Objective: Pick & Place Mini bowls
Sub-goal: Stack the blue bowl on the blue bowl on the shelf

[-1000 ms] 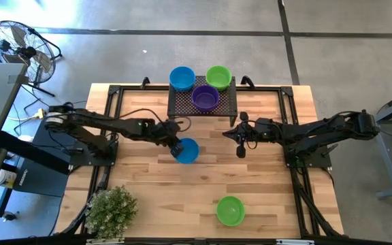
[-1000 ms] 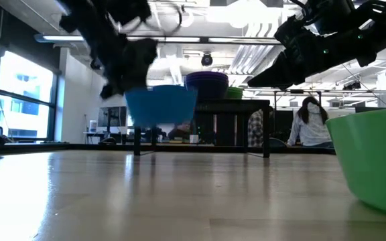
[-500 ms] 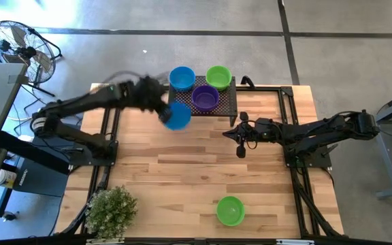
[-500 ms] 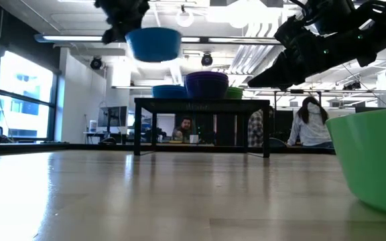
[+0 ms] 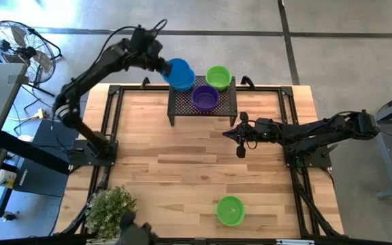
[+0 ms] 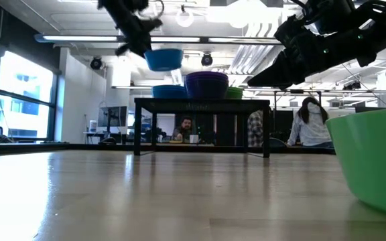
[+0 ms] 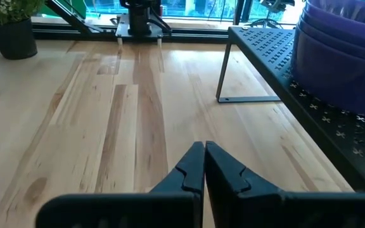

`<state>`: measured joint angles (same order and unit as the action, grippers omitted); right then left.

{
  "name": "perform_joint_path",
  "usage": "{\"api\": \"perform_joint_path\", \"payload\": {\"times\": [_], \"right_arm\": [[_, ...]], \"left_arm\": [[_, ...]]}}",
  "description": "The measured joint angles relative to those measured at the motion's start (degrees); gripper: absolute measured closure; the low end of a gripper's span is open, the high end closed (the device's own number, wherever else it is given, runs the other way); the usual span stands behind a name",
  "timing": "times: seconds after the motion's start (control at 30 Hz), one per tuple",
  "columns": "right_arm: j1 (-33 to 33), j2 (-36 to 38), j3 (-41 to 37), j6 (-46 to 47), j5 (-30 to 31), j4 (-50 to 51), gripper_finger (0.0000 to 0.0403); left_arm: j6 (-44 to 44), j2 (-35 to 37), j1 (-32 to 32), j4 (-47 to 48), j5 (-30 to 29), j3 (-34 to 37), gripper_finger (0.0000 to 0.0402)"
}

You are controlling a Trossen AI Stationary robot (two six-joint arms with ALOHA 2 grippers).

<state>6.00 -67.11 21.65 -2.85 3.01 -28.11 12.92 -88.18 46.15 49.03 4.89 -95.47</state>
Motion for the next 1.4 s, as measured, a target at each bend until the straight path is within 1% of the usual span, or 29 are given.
{"api": "perform_joint_path", "payload": {"times": [0.1, 0.2, 0.27, 0.47, 0.57, 0.9, 1.03, 1.13, 1.4], "right_arm": [[0.0, 0.0, 0.0, 0.0, -0.2, 0.0, 0.0402], [0.0, 0.0, 0.0, 0.0, -0.2, 0.0, 0.0402], [0.0, 0.0, 0.0, 0.2, -0.3, 0.0, 0.0401], [0.0, 0.0, 0.0, 0.5, -0.4, 0.0, 0.0401], [0.0, 0.0, 0.0, 0.5, -0.5, 0.0, 0.0401], [0.0, 0.0, 0.0, 0.5, -0.5, 0.0, 0.0402], [0.0, 0.0, 0.0, 0.5, -0.5, 0.0, 0.0401], [0.0, 0.0, 0.0, 0.5, -0.5, 0.0, 0.0402], [0.0, 0.0, 0.0, 0.5, -0.5, 0.0, 0.0402]], "left_arm": [[0.4, -4.0, 1.9, -0.3, 2.9, -2.5, 0.04], [1.0, -7.1, 2.4, -2.5, 5.9, -4.3, 0.04], [1.2, -8.5, 2.4, -2.1, 6.9, -4.4, 0.0401], [0.5, -11.5, 2.6, -1.9, 6.4, -4.4, 0.0401], [0.4, -11.8, 2.6, -2.1, 4.9, -4.4, 0.0401], [0.4, -12.4, 2.6, -1.7, 2.5, -4.3, 0.0391], [0.4, -13.2, 2.6, -1.0, 3.3, -4.2, 0.0389], [0.2, -13.5, 2.5, -1.7, 2.1, -4.3, 0.0389], [-0.7, -13.8, 1.8, -2.4, 1.9, -4.2, 0.0384]]}}
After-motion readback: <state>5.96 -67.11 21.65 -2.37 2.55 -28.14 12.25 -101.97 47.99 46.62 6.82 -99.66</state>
